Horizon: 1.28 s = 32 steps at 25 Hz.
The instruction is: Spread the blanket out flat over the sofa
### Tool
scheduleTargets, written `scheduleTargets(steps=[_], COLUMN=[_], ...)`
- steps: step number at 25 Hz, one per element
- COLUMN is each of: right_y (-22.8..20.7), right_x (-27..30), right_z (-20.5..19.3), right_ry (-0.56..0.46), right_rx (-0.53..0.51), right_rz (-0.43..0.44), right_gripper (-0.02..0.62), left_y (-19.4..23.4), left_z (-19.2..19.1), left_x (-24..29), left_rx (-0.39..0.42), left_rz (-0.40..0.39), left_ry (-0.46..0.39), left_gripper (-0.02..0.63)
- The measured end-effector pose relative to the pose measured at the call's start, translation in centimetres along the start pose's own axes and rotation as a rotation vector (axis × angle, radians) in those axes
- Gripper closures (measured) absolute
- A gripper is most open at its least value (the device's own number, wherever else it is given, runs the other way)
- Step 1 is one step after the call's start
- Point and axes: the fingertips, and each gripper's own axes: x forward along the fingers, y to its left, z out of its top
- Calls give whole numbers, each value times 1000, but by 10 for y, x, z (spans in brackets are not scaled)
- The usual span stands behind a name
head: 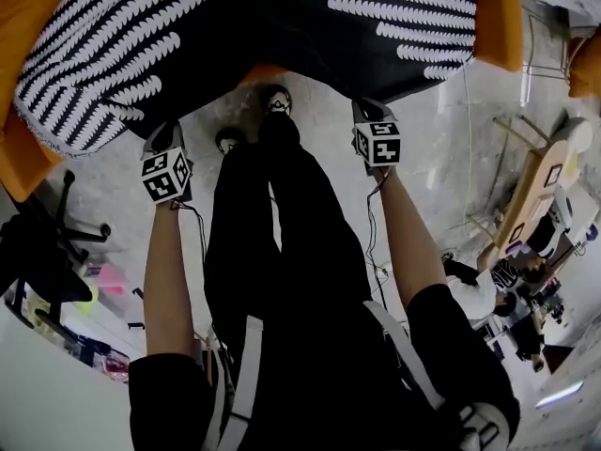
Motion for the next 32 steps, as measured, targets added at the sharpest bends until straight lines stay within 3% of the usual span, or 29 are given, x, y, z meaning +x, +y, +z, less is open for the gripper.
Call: scheduleTargets(steps=[5,12,18,25,29,31,32], right_y=[-23,6,-18,5,10,18,22], right_x=[0,7,12,23,28,33,36], right_z=[-26,-39,-55,-56,-52,-51,-50], right_ry=[38,70,112,175,195,199,202], right_rx=[40,55,67,36,43,60,59], right_rz=[-21,-64,-94,-145,-173,-132,-108], right_gripper=[572,572,572,567,503,377,344], left_y=[-4,45,56,79,83,81,78], left_z=[-17,-51,-67,-80,-82,-84,-85], left_x=[-2,-23,-28,-30,-28,-26,-24], left_rx=[13,25,-1,13,7,-6,-16], left_rz=[14,14,62,60,54,47,36], left_ry=[48,61,72,97,124,118,110], left_gripper=[560,560,560,560,560,558,556])
